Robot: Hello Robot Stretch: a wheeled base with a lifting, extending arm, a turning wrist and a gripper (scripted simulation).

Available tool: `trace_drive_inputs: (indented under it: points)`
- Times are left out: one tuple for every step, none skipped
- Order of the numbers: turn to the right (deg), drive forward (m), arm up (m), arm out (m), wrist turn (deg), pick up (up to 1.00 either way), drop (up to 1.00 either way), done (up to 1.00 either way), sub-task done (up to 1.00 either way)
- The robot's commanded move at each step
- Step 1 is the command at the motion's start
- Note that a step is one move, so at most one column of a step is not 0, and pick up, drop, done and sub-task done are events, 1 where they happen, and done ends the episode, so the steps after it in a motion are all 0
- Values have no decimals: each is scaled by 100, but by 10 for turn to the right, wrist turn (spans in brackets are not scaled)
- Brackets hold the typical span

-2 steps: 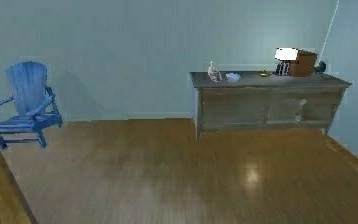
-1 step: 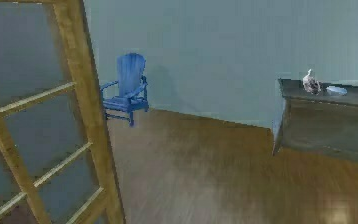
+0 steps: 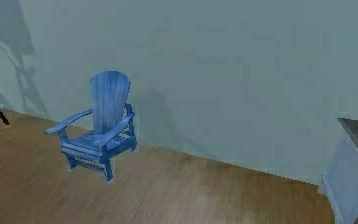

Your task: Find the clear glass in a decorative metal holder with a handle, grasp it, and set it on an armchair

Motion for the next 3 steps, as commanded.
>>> trace_drive_inputs:
  points:
    - [0, 15, 0, 0, 0, 0, 0, 0, 0]
    - [-450, 0, 0, 0, 0, 0, 0, 0, 0]
    - [-210, 0, 0, 0, 0, 0, 0, 0, 0]
